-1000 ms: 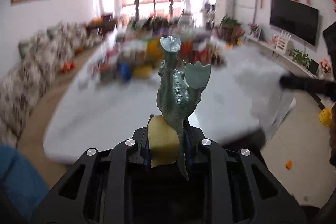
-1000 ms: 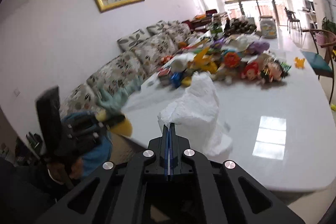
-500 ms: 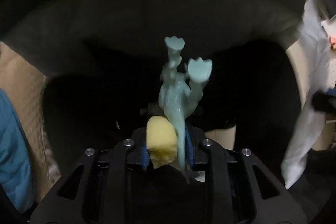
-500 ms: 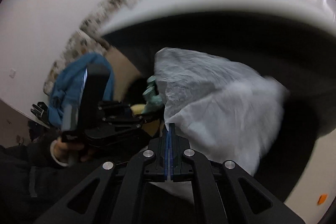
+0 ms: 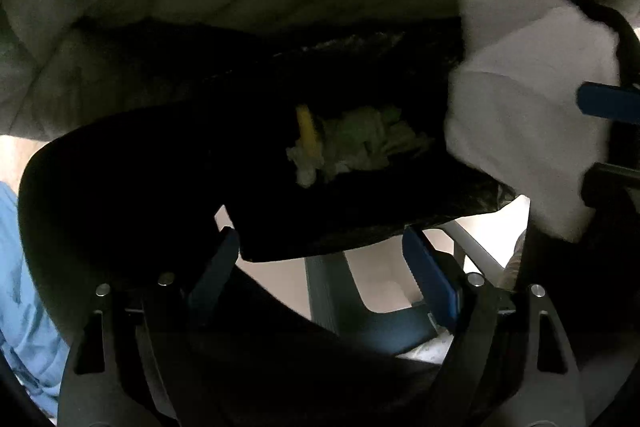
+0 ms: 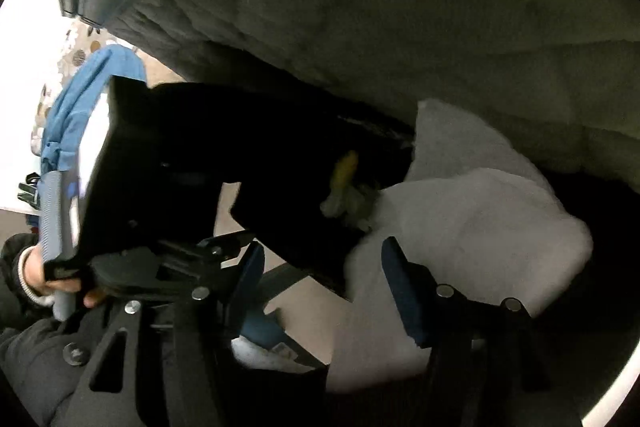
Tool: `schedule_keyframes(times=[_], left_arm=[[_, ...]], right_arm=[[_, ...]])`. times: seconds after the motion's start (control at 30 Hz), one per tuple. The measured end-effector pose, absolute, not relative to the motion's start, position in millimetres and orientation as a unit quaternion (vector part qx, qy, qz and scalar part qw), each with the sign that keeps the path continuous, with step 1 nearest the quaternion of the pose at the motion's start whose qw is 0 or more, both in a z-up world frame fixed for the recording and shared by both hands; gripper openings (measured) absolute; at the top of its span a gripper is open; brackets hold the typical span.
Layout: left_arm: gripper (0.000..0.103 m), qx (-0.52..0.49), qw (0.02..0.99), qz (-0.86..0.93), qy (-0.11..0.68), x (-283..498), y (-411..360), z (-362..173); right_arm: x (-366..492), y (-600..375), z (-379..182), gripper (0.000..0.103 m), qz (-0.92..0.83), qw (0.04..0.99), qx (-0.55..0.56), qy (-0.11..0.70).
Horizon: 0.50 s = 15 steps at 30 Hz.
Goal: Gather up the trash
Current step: 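Lower the white bag, dinosaur and sponge into the quilted bin and open both tools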
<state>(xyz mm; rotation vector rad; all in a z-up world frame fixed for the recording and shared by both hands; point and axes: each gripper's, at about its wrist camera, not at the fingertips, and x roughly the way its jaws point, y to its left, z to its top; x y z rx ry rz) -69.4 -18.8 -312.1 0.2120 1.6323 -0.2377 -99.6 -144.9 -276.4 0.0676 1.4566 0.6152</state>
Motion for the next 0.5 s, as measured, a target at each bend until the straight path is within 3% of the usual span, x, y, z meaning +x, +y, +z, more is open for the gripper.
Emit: schedule_keyframes(times=[0.33, 0.5], left_arm=[[0.082, 0.115, 0.721, -0.117, 0.674, -118.7, -13.9, -247.8], [0.082, 0.068, 0.774, -0.154, 0.611, -135.7, 1.9, -156.5]], right_arm=[[-120.5, -163.3, -193.0, 0.059, 0.301, 0.740, 0.048, 0.599], [-97.8, -174.1, -81.8, 0.059, 0.333, 0.796, 0.063, 0.502]])
